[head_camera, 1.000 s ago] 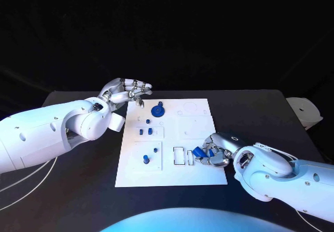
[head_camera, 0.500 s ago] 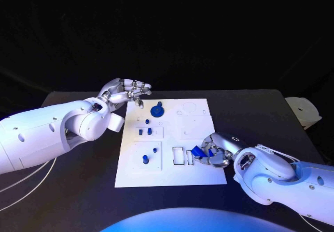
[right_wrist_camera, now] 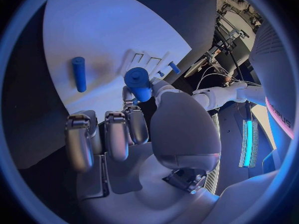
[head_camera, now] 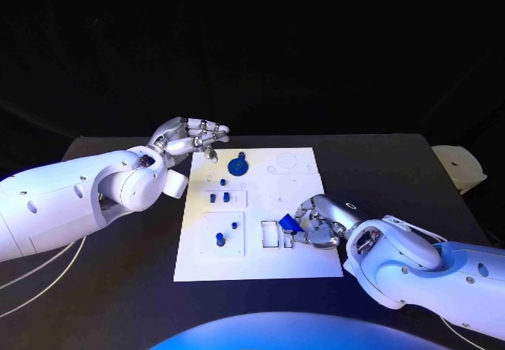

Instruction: Assemble the parts on the task board

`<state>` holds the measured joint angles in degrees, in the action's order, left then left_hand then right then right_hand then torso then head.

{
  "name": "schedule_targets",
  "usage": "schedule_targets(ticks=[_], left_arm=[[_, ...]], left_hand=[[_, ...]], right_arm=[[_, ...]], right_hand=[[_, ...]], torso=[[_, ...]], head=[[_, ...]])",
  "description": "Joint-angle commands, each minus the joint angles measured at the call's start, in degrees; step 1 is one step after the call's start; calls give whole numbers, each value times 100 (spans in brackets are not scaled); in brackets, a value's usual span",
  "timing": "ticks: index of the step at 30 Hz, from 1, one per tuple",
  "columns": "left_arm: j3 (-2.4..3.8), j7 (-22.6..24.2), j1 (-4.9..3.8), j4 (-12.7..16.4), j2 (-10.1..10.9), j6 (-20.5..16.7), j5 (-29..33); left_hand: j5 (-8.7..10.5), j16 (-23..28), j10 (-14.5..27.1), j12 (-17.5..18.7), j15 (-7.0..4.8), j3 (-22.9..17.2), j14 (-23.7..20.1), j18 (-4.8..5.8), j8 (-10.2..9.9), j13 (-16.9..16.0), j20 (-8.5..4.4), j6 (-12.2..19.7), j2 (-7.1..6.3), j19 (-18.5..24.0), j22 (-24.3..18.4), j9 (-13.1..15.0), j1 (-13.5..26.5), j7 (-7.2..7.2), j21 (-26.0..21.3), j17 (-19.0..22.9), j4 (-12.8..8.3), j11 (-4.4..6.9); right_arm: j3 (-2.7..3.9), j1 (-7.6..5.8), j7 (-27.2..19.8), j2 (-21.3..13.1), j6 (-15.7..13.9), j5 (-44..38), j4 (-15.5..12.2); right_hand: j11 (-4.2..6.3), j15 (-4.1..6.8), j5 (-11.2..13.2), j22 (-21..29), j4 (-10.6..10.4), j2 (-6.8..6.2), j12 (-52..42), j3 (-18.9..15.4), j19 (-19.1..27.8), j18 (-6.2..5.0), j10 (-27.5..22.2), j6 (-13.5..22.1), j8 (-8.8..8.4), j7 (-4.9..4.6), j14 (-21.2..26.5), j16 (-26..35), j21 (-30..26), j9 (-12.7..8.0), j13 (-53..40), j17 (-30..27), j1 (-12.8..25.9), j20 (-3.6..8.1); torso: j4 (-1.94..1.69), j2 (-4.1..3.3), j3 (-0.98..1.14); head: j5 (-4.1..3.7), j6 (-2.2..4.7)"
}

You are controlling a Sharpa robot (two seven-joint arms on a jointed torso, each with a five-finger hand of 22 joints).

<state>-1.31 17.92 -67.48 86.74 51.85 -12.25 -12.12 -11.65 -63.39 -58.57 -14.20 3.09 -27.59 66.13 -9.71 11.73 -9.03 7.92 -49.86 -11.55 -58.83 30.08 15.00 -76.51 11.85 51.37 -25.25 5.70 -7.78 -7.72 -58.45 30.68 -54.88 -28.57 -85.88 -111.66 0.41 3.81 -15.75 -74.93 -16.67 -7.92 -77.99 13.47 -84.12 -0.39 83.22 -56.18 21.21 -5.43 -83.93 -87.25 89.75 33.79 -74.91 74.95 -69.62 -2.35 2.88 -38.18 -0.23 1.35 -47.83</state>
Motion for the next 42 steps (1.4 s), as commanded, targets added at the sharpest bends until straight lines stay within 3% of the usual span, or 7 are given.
schedule_targets(ticks=[1,9,23,31,42], left_arm=[[4,30,-4,21,-17,100,23],[4,28,-4,27,-25,106,23],[4,22,-4,37,-18,115,22],[4,18,-4,41,-15,119,20],[4,14,-4,40,-16,128,13]], left_hand=[[-2,-24,53,-37,-2,-2,-48,-86,-20,-5,27,30,17,30,-7,-9,59,-9,-23,9,23,6],[-2,-24,53,-37,-2,-2,-48,-86,-20,-5,27,30,17,30,-7,-9,59,-9,-23,9,23,6],[-2,-24,53,-37,-2,-2,-48,-86,-20,-5,27,30,17,30,-7,-9,59,-9,-23,9,23,6],[-2,-24,53,-37,-2,-2,-48,-86,-20,-5,27,30,17,30,-7,-9,59,-9,-23,9,23,6],[-7,-30,76,-59,-3,8,-56,-87,-17,-11,27,38,22,25,-17,-9,33,-9,-35,13,22,6]], right_arm=[[2,1,-5,104,68,182,49],[-5,10,4,377,332,279,223],[-9,26,25,641,424,236,482],[-12,37,17,682,410,228,493],[-12,44,8,689,382,192,483]], right_hand=[[26,50,-28,-1507,-10,161,-34,18,-588,39,32,-225,159,186,-493,-40,25,130,-535,912,-26,48],[45,68,129,-1507,-18,260,-23,-206,-588,39,54,-272,231,210,-493,-42,25,174,-554,917,587,70],[59,80,187,-1507,-16,258,-60,-296,-588,39,82,-293,271,228,-497,-51,25,199,-593,938,698,79],[63,83,203,-1507,-16,250,-89,-324,-588,39,100,-298,283,233,-498,-52,25,206,-619,940,727,81],[68,88,228,-1507,-16,229,-97,-372,-588,39,106,-304,301,239,-498,-52,25,218,-630,940,765,86]], torso=[[0,4,-7],[-2,-2,-8],[7,-5,-1],[7,1,6],[12,3,-1]], head=[[4,-11],[15,-16],[34,-44],[62,-61],[80,-50]])
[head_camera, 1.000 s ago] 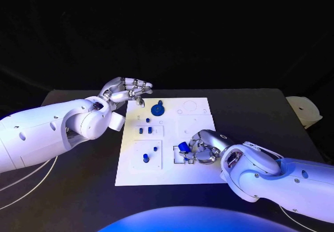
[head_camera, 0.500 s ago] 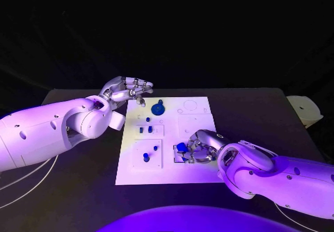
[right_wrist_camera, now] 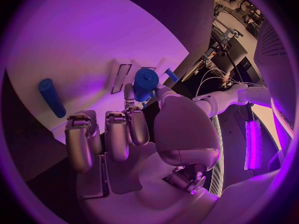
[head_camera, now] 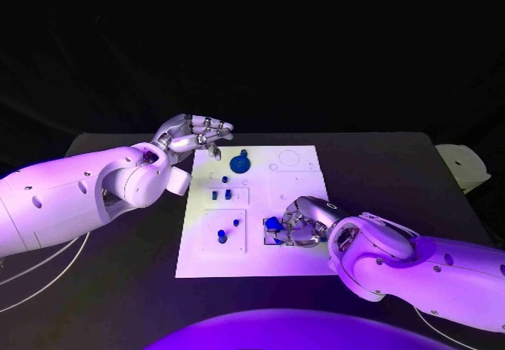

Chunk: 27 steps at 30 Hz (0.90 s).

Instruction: Assemble the parts on the task board

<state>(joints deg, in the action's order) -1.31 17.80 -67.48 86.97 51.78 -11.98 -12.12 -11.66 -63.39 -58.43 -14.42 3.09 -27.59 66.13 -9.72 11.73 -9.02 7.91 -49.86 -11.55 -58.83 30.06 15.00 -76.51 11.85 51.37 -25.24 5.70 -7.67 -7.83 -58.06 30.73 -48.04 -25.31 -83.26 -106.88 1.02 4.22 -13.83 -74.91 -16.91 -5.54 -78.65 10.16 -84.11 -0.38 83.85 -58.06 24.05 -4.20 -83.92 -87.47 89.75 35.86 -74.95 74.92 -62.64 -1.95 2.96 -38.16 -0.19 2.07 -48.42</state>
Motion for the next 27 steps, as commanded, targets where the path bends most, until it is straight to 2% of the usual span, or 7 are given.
schedule_targets(ticks=[1,6,9,14,20,24,27], left_arm=[[4,24,-4,17,-9,108,9],[4,18,-4,22,-6,124,-1],[4,16,-4,23,-2,120,-4],[4,12,-4,24,4,115,-6],[4,9,-5,26,9,110,-6],[4,7,-5,27,12,107,-6],[4,6,-5,27,16,105,-7]], left_hand=[[-24,-32,71,-49,-6,-17,-60,-88,-15,-15,25,39,54,21,-19,-10,-10,-10,-39,14,10,-3],[-40,-34,79,-58,-8,-35,-64,-88,-13,-17,23,39,73,18,-21,-10,-38,-10,-40,17,2,-3],[-40,-35,86,-64,-6,-33,-66,-87,-13,-17,23,43,70,17,-22,-11,-38,-6,-42,18,5,-6],[-35,-36,90,-68,-4,-26,-67,-86,-13,-18,23,45,64,16,-23,-11,-29,-3,-43,19,11,-8],[-35,-36,90,-68,-4,-26,-67,-86,-13,-18,23,45,64,16,-23,-11,-29,-3,-43,19,11,-8],[-35,-36,90,-68,-4,-26,-67,-86,-13,-18,23,45,64,16,-23,-11,-29,-3,-43,19,11,-8],[-35,-36,90,-68,-4,-26,-67,-86,-13,-18,23,45,64,16,-23,-11,-29,-3,-43,19,11,-8]], right_arm=[[-1,6,4,6,45,-80,10],[-1,6,4,15,-10,-124,39],[0,6,5,23,-13,-138,55],[0,6,-6,29,-39,-139,70],[0,5,-31,29,-111,-131,78],[0,5,-50,9,-187,-130,60],[0,5,-106,-45,-316,-141,0]], right_hand=[[7,47,36,-1509,9,-10,-30,-42,-589,38,44,-116,17,116,-498,-31,25,11,-626,944,67,46],[10,51,166,-1509,5,9,3,-181,-589,38,29,-94,46,118,-497,-30,25,35,-614,942,244,51],[-4,43,588,-1509,0,46,107,-428,-589,38,-23,-36,77,108,-490,-16,25,66,-556,912,479,46],[-44,9,877,-1509,0,60,314,-817,-589,38,-133,119,47,55,-476,10,25,68,-429,861,672,20],[-142,-77,930,-1509,-2,135,854,-1337,-589,38,-415,357,-116,-55,-479,0,25,-38,-61,906,652,-56],[-147,-82,931,-1509,-3,143,896,-1372,-589,38,-436,365,-125,-61,-476,5,25,-47,-32,895,646,-61],[-150,-87,884,-1509,-1,218,883,-1414,-589,38,-421,348,-126,-61,-478,3,25,-61,-41,905,616,-70]], torso=[[3,0,-5],[-1,-5,-4],[-6,-5,-6],[-4,-1,-8],[3,0,-4],[2,1,-3],[-1,-2,-1]], head=[[10,11],[-1,15],[-2,6],[-9,1],[-1,0],[-3,-2],[-9,2]])
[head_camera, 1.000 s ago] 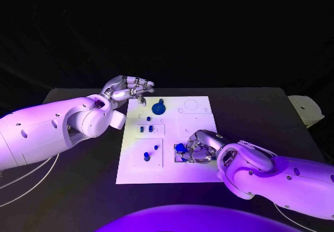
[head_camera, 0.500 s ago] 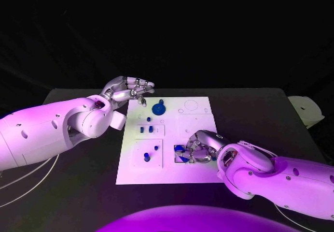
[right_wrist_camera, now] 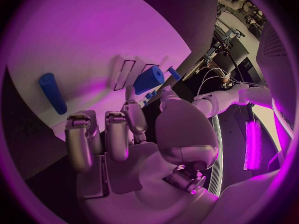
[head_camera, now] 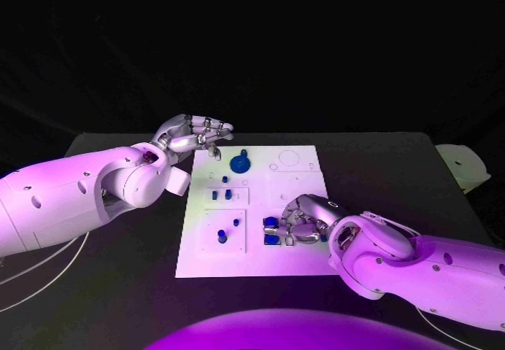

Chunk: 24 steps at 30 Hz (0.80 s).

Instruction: Assemble the parts on the task board

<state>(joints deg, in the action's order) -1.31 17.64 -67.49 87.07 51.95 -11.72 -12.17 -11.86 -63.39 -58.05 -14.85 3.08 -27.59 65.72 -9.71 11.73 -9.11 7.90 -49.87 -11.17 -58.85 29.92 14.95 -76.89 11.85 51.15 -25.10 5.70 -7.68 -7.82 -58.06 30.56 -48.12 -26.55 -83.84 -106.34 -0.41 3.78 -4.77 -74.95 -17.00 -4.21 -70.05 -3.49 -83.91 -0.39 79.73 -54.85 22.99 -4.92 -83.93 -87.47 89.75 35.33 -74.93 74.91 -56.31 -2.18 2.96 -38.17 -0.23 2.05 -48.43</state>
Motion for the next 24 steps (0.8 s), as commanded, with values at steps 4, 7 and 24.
schedule_targets(ticks=[4,7,24], left_arm=[[4,20,-4,20,7,76,-1],[4,19,-4,22,13,77,-1],[4,7,-3,0,-6,86,-1]], left_hand=[[-15,-36,52,-25,-4,-26,-26,-87,-13,-9,25,45,26,18,-9,-6,9,-3,-22,5,11,-7],[-15,-36,52,-25,-4,-26,-26,-87,-13,-9,25,45,26,18,-9,-6,9,-3,-22,5,11,-7],[-15,-36,52,-25,-4,-26,-26,-87,-13,-9,25,45,26,18,-9,-6,9,-3,-22,5,11,-7]], right_arm=[[-1,5,-216,-144,-323,-94,-164],[-1,7,-325,-235,-365,-107,-265],[-2,15,-359,-215,-101,-117,-276]], right_hand=[[20,-26,-233,-1505,19,312,-130,-129,-609,39,105,-84,20,43,-490,-18,25,-34,-149,957,-247,-42],[86,31,-415,-1505,70,375,-379,-141,-609,39,253,-253,152,123,-505,-45,25,-16,-330,1017,-869,-1],[134,70,-430,-1505,45,338,-543,-248,-609,39,344,-291,268,168,-519,-71,25,-15,-460,1080,-1469,45]], torso=[[0,-4,8],[9,-3,10],[0,-2,0]], head=[[-8,11],[-4,13],[-15,8]])
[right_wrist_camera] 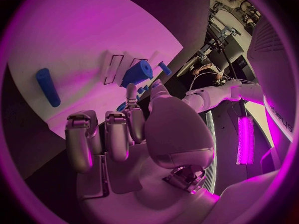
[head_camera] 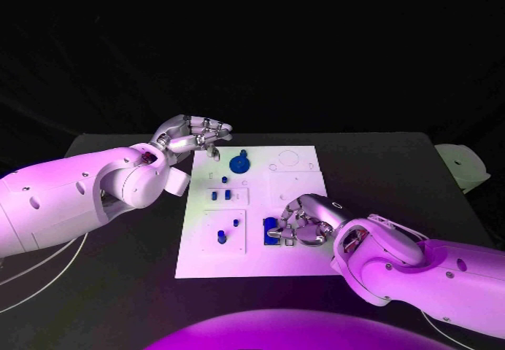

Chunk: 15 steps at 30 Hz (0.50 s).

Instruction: Assemble the parts on the task board

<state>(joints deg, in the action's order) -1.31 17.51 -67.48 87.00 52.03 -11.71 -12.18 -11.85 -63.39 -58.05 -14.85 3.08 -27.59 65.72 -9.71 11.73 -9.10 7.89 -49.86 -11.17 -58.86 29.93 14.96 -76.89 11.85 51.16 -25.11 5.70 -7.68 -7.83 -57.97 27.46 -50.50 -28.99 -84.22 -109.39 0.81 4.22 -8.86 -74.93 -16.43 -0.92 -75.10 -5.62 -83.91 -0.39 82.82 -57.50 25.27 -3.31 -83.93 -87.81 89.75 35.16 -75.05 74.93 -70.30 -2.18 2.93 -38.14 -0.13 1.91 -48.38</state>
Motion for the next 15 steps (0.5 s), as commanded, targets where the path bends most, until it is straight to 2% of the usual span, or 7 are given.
schedule_targets(ticks=[1,6,10,15], left_arm=[[4,19,-4,7,-15,86,0],[4,16,-4,11,-18,90,0],[4,14,-5,16,-12,86,0],[4,13,-5,19,-7,82,0]], left_hand=[[-16,-36,52,-26,-4,-26,-26,-87,-13,-10,26,45,26,19,-10,-7,9,-3,-22,6,11,-8],[-16,-36,52,-26,-4,-26,-26,-87,-13,-10,26,45,26,19,-10,-7,9,-3,-22,6,11,-8],[-16,-36,52,-26,-4,-26,-26,-87,-13,-10,26,45,26,19,-10,-7,9,-3,-22,6,11,-8],[-9,-41,63,-45,-1,-18,-29,-86,-10,-14,28,48,25,16,-15,-7,14,-3,-28,9,24,-9]], right_arm=[[-1,6,-38,37,168,-79,52],[-1,7,-17,117,320,-68,149],[-4,7,-13,177,499,-70,176],[-7,7,30,166,563,-154,178]], right_hand=[[12,27,-21,-1507,-12,12,-39,-36,-609,39,37,-27,41,8,-518,-36,25,2,-449,1077,-75,45],[17,31,-34,-1507,-8,32,-33,-47,-609,39,36,-29,52,14,-517,-34,25,-2,-446,1073,-143,49],[19,35,-28,-1507,3,-5,-49,-93,-609,39,44,-23,65,15,-518,-37,25,-13,-463,1079,-276,54],[29,43,84,-1507,13,-37,-66,-149,-609,39,54,-27,86,26,-521,-42,25,-46,-487,1093,-621,62]], torso=[[3,-6,-11],[4,-6,-12],[0,-12,-12],[5,0,-14]], head=[[-1,3],[-15,-9],[-26,-16],[-24,-30]])
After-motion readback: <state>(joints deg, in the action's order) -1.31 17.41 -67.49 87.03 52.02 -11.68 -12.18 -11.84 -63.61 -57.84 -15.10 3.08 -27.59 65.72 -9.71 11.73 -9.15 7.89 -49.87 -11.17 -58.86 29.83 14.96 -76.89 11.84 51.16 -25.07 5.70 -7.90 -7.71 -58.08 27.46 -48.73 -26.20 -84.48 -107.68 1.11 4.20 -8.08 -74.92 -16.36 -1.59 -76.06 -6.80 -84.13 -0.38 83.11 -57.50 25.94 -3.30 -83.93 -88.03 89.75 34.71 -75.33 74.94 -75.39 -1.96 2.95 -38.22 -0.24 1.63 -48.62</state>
